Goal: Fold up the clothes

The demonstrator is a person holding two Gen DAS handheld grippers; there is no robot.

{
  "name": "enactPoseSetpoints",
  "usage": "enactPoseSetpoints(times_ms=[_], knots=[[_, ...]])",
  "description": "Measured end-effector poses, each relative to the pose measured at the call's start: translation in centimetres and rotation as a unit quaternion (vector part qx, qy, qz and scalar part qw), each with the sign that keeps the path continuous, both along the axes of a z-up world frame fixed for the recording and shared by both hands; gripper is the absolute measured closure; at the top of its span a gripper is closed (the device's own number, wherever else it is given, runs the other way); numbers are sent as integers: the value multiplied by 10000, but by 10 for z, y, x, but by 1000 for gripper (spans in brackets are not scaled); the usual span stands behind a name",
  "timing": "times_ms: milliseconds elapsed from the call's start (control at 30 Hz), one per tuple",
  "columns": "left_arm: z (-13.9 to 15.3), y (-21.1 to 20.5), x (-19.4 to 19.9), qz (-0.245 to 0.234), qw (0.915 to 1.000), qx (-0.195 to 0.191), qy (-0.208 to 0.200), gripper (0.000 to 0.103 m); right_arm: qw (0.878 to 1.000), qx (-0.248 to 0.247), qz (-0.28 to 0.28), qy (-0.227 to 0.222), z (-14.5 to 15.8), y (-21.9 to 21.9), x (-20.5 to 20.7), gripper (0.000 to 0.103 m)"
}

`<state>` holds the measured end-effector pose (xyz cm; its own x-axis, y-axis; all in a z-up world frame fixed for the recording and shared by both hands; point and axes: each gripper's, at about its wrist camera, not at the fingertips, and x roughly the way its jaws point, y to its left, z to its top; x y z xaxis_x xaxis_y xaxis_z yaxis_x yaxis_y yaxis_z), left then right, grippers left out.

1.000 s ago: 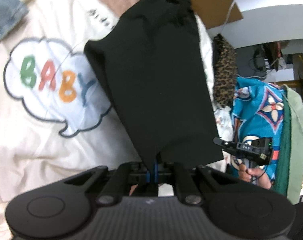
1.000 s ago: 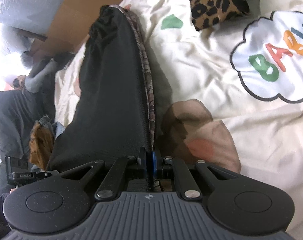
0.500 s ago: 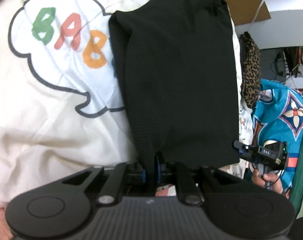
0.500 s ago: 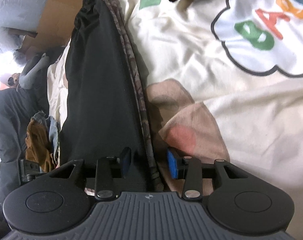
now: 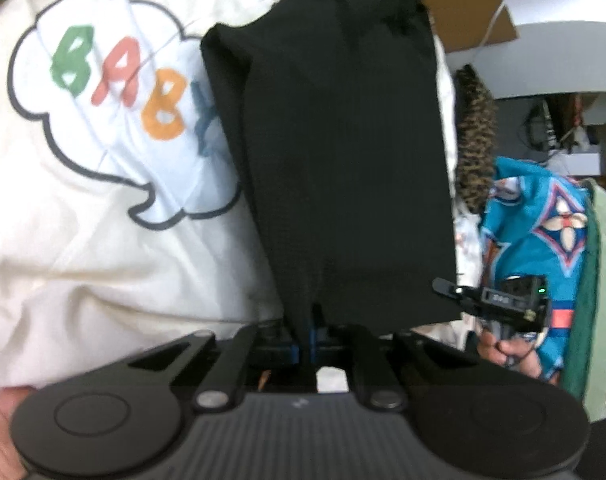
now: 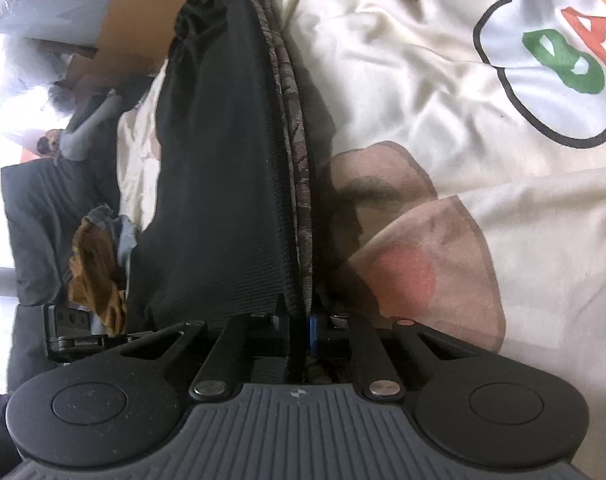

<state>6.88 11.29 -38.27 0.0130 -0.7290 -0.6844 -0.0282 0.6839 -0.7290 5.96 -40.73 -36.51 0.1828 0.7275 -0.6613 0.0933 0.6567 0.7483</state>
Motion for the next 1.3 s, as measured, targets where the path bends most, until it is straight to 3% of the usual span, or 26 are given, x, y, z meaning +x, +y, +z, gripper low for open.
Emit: enactPoseSetpoints(times_ms=[167,367,467,667,833,867,900,1100,1300], knots=[[28,18,10,-72,9998,-85,-187,99,9997,233,39,27,8,7,-9,98],[42,35,19,-186,9991,250,-291,99,9992,321,192,99,11,27,-22,98],[34,34,20,-165,9989,374,-218,99,9989,360,266,134,12,37,-29,98],[11,29,12,-282,9976,632,34,97,10000,-12,81,26,7,39,-40,97],[3,24,13,-181,9965,807,89,84,10000,7,-11,64,-2,38,-43,89],[-1,24,14,-151,9967,781,127,79,9999,12,-56,89,-5,38,-42,78],[-4,23,14,-124,9970,753,161,77,9999,24,-112,119,-7,37,-42,76],[-13,20,16,-85,9982,556,205,67,9998,154,-113,114,-12,38,-37,75],[-18,23,14,-37,9990,364,241,69,9999,119,-61,82,-14,43,-34,75]])
